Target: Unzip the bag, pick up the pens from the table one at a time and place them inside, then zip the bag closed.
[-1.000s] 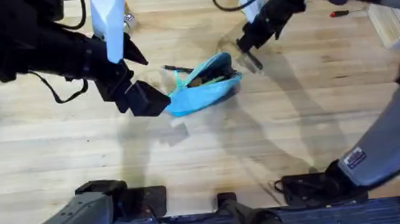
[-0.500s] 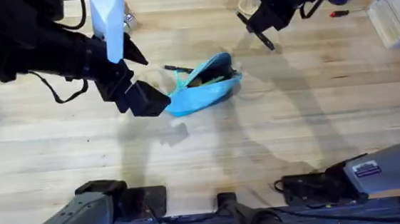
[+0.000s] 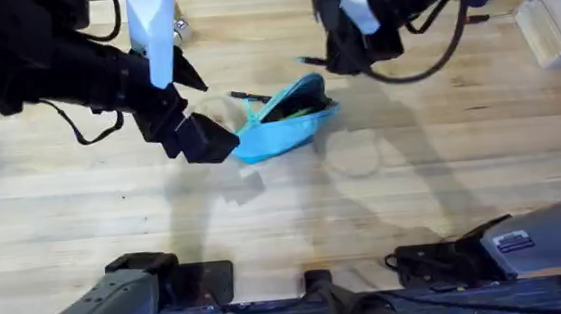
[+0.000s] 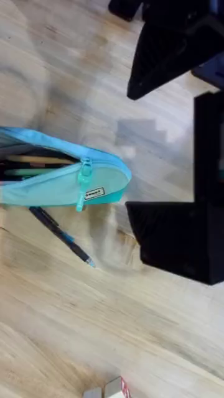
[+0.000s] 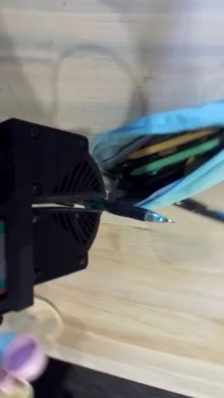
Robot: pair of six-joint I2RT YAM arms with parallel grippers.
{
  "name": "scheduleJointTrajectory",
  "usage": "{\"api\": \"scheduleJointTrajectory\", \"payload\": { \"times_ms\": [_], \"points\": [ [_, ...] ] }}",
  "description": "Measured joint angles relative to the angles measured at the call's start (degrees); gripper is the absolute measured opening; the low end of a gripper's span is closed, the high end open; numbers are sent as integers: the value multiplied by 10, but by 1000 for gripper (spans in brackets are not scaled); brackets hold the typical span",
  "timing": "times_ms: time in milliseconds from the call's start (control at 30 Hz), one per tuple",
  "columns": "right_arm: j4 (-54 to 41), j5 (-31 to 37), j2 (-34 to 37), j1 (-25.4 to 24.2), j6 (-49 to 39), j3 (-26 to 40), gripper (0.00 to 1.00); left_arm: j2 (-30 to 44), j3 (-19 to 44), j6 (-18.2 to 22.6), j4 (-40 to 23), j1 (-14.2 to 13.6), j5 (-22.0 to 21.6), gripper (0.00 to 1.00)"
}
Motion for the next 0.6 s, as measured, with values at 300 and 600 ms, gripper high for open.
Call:
{"api": "scheduleJointTrajectory", "payload": {
  "times_ms": [300, 600],
  "points": [
    [-27, 15, 1, 42, -111, 0, 31, 0, 0, 0, 0, 0, 0, 993],
    [-28, 26, 56, 51, -188, 0, 31, 0, 0, 0, 0, 0, 0, 993]
  ]
}}
